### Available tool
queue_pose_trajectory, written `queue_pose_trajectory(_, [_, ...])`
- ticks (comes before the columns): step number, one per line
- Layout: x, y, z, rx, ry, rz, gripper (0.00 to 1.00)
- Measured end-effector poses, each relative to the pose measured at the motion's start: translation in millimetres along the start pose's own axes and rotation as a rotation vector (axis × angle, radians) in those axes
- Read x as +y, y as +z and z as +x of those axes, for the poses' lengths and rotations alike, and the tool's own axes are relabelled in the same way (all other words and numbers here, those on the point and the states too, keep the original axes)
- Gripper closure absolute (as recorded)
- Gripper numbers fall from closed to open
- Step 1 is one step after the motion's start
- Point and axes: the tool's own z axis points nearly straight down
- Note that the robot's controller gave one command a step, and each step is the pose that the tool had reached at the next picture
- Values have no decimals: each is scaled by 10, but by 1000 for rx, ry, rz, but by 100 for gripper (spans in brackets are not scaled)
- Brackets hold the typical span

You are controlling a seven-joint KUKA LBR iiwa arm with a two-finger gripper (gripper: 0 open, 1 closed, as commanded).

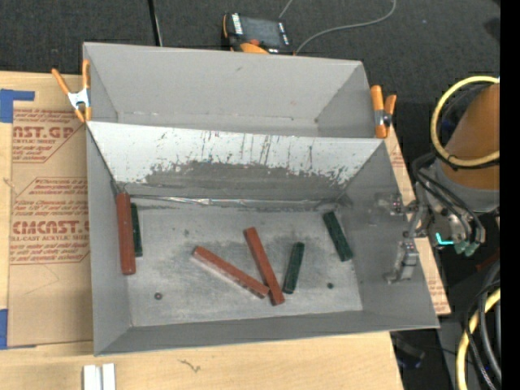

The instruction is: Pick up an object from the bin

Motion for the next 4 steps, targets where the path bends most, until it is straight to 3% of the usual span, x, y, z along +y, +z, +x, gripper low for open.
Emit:
queue_pose_trajectory(1, [138,1451,-347,-1,8,-1,0])
queue_pose_trajectory(2, [932,1554,-477,-6,65,-5,0])
queue_pose_trajectory(3, [871,1544,-471,-5,72,0,100])
queue_pose_trajectory(4, [1139,1546,25,0,34,0,100])
